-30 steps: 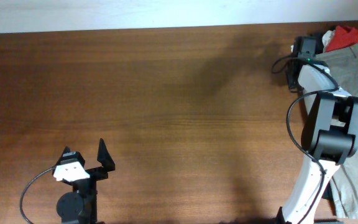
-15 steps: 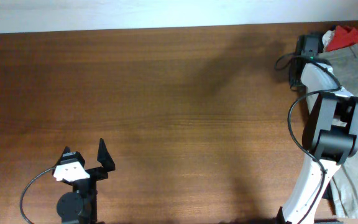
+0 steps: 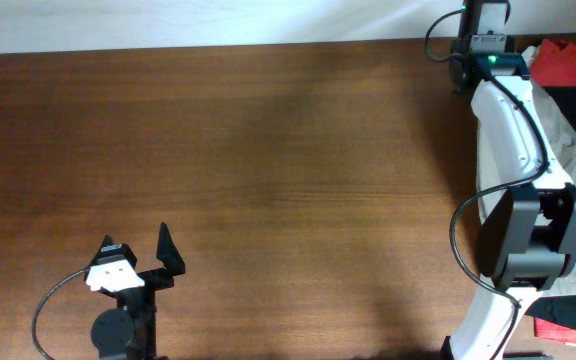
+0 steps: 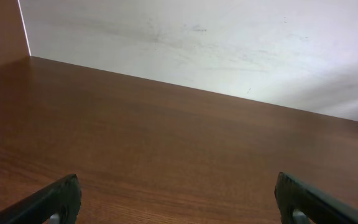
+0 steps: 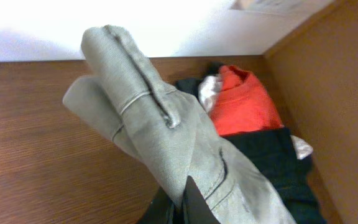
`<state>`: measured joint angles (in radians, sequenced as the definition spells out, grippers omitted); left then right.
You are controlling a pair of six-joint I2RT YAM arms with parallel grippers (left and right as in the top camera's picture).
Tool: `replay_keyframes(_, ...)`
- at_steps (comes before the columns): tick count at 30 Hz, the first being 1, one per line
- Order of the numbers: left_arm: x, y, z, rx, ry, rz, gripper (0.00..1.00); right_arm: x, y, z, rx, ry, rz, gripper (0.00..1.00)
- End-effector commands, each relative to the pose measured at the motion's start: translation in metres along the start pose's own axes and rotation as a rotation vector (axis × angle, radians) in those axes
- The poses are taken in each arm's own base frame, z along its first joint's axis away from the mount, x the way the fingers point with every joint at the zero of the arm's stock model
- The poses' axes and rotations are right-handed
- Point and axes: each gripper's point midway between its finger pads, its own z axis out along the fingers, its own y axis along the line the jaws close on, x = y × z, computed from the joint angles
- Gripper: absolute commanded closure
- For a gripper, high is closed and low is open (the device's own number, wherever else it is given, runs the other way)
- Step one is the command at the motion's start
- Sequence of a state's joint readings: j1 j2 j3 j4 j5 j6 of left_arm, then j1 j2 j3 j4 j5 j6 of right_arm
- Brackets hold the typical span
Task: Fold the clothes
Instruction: 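Drag the khaki trousers left onto the table center with the right gripper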
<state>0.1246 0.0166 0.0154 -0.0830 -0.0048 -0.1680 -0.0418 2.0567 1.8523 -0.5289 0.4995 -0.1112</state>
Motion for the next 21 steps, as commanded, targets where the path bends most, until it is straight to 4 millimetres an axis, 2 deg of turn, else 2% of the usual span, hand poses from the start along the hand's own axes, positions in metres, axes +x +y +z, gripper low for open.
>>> replay_keyframes(1, 0.002, -0.001, 0.0, 0.005, 0.002, 0.006, 0.01, -0.03, 0.065, -0.037, -0.242, -0.104, -0.012, 0.96)
replay_keyframes(2, 0.002, -0.001, 0.0, 0.005, 0.002, 0.006, 0.01, -0.034, 0.09, -0.048, -0.324, -0.123, -0.027, 0.96)
replay_keyframes(4, 0.002, -0.001, 0.0, 0.005, 0.002, 0.006, 0.01, -0.042, 0.153, -0.086, -0.505, -0.176, -0.042, 0.96)
replay_keyframes(7, 0.002, -0.001, 0.0, 0.005, 0.002, 0.006, 0.01, -0.045, 0.251, -0.156, -0.744, -0.257, -0.068, 0.96)
replay_keyframes(9, 0.002, -0.001, 0.0, 0.005, 0.002, 0.006, 0.01, -0.031, 0.319, -0.211, -0.935, -0.266, -0.058, 0.96)
replay_keyframes(10, 0.002, -0.001, 0.0, 0.005, 0.002, 0.006, 0.01, -0.024, 0.338, -0.228, -0.998, -0.263, -0.065, 0.96)
replay_keyframes(12, 0.002, -0.001, 0.0, 0.005, 0.002, 0.006, 0.01, -0.004, 0.386, -0.279, -1.152, -0.262, -0.09, 0.96)
replay_keyframes(14, 0.002, -0.001, 0.0, 0.005, 0.002, 0.006, 0.01, 0.019, 0.419, -0.327, -1.237, -0.27, -0.135, 0.96)
replay_keyframes(15, 0.002, -0.001, 0.0, 0.005, 0.002, 0.006, 0.01, 0.026, 0.426, -0.342, -1.259, -0.276, -0.153, 0.96)
replay_keyframes(16, 0.002, -0.001, 0.0, 0.005, 0.002, 0.006, 0.01, 0.032, 0.433, -0.357, -1.279, -0.286, -0.167, 0.85)
replay_keyframes(17, 0.002, -0.001, 0.0, 0.005, 0.002, 0.006, 0.01, 0.033, 0.437, -0.366, -1.282, -0.302, -0.169, 0.44)
replay_keyframes(18, 0.002, -0.001, 0.0, 0.005, 0.002, 0.006, 0.01, 0.032, 0.437, -0.367, -1.276, -0.312, -0.166, 0.41)
replay_keyframes(19, 0.002, -0.001, 0.0, 0.005, 0.002, 0.006, 0.01, 0.03, 0.437, -0.367, -1.276, -0.318, -0.161, 0.3)
replay_keyframes(20, 0.002, -0.001, 0.0, 0.005, 0.002, 0.006, 0.01, 0.023, 0.432, -0.359, -1.266, -0.323, -0.145, 0.24)
replay_keyframes(21, 0.002, -0.001, 0.0, 0.005, 0.002, 0.006, 0.01, 0.015, 0.426, -0.348, -1.249, -0.321, -0.131, 0.28)
